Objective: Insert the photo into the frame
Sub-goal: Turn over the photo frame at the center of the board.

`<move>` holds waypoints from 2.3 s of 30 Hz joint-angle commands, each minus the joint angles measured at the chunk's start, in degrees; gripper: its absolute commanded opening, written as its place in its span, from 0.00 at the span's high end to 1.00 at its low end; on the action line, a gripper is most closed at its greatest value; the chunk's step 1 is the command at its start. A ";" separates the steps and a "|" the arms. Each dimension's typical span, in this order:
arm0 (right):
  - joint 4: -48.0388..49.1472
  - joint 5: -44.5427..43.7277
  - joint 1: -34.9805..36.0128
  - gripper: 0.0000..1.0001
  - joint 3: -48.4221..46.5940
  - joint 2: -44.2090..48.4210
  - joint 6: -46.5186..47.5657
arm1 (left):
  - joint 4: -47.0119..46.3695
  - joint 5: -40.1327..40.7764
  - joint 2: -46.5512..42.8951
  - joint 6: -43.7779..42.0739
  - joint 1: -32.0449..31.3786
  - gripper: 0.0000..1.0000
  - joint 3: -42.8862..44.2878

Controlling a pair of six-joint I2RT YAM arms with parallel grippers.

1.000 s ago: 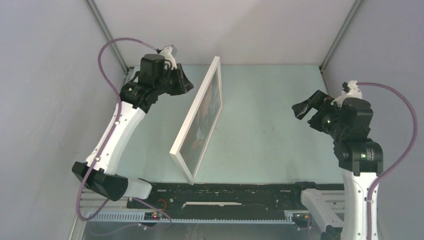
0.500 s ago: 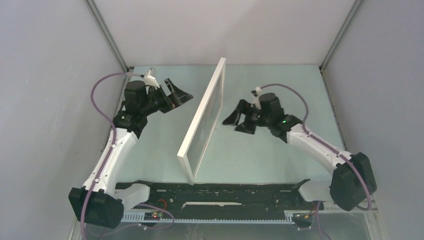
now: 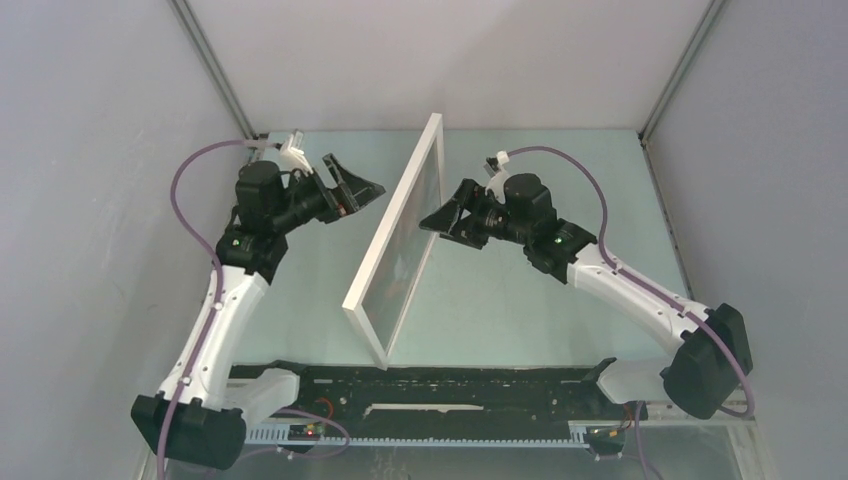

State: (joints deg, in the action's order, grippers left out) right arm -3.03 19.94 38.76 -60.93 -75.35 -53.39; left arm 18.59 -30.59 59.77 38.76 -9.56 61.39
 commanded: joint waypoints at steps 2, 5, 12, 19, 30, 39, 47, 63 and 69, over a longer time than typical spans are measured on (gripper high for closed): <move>-4.19 -1.70 -0.90 0.21 -2.00 0.09 2.45 | 2.52 4.86 -3.31 -3.58 -1.33 0.00 7.74; -5.90 -1.41 -1.43 0.21 -1.99 -0.47 2.76 | 5.93 11.08 -3.69 -8.34 -6.48 0.00 11.90; -7.65 -2.45 -2.28 0.20 -0.58 -0.08 2.39 | 24.02 40.35 3.97 -18.49 -24.01 0.00 26.84; -8.21 -1.65 -3.25 0.20 0.96 0.61 2.29 | 32.45 52.66 14.01 -20.07 -31.51 0.00 36.51; -10.42 -0.60 -9.10 0.21 7.13 8.79 2.89 | 39.28 56.10 23.14 -19.21 -34.47 0.30 42.23; -12.59 -0.42 -13.17 0.20 9.45 14.07 4.02 | 44.60 56.58 24.72 -21.95 -33.76 0.43 43.79; -13.64 0.25 -15.10 0.20 11.14 16.18 4.57 | 37.13 37.48 17.66 -23.54 -20.20 0.80 32.07; -17.35 1.06 -21.12 0.20 15.02 20.90 6.46 | -15.72 -5.20 21.03 -1.52 1.49 1.00 -6.46; -18.55 1.75 -23.88 0.20 16.49 22.50 7.50 | -37.30 -4.53 29.58 8.32 0.41 1.00 -14.14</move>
State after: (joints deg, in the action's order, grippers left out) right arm -20.93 20.73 16.49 -45.28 -54.65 -47.66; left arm -0.23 -32.60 85.32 39.13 -7.46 51.35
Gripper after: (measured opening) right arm 0.796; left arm 0.301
